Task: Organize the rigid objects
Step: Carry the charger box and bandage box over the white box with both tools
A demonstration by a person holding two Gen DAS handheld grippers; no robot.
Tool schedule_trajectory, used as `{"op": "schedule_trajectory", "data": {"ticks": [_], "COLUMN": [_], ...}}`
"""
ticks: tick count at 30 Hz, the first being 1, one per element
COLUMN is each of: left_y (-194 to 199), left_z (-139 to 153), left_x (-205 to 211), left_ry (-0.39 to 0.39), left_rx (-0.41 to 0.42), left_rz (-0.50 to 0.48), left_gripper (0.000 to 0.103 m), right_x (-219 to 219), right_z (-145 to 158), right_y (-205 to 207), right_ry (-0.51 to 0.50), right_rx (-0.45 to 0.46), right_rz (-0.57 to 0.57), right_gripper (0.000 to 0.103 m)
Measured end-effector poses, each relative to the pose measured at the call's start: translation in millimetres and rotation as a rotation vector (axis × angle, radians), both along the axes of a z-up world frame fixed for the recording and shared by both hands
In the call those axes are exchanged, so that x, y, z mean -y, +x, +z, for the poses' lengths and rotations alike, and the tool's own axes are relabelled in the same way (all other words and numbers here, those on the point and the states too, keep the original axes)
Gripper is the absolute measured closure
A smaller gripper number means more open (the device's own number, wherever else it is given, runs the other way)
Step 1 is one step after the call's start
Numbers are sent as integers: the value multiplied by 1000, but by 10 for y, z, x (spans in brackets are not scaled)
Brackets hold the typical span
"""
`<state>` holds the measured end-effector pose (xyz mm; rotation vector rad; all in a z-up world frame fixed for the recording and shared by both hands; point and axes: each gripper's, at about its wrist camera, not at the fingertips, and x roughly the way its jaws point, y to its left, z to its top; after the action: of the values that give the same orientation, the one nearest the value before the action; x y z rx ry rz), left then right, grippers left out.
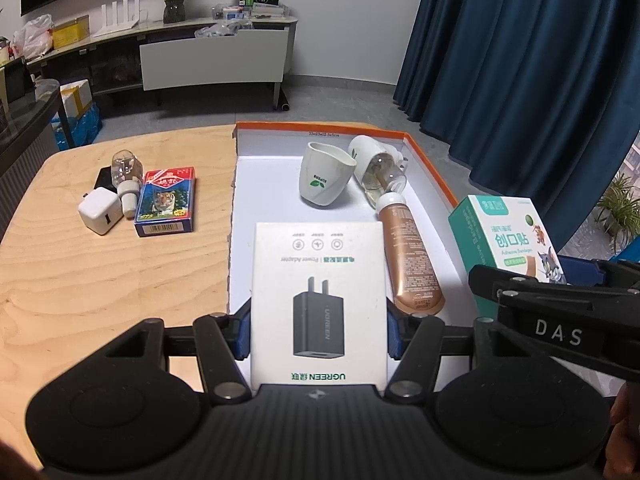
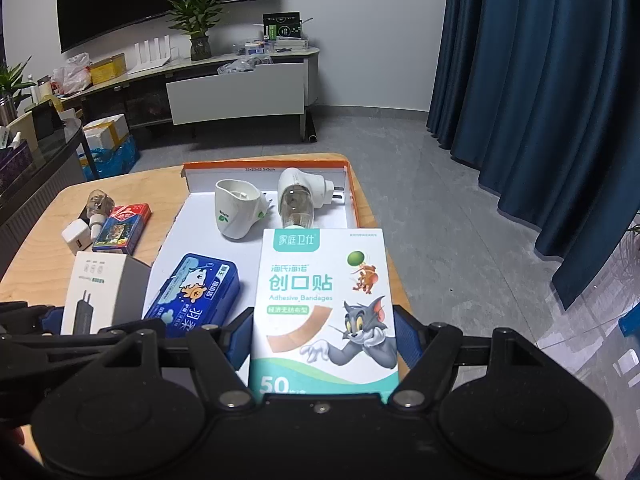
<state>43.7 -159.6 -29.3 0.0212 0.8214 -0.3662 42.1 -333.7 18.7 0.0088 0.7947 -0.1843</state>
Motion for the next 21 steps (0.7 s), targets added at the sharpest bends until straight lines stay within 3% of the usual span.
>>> {"op": "schedule_trajectory", "data": {"ticks": [21], "left_y": [7], "left_z": [-28], "left_x": [32], "left_ry": [-2], "left_rx": [-7], "left_rz": [-8], "left_gripper": [43], "right_x": [27], "right_z": [-24], "right_y": [20], "right_ry": [5], "right_rx": [-10], "right_rz": [-2], "right_gripper": [19]}}
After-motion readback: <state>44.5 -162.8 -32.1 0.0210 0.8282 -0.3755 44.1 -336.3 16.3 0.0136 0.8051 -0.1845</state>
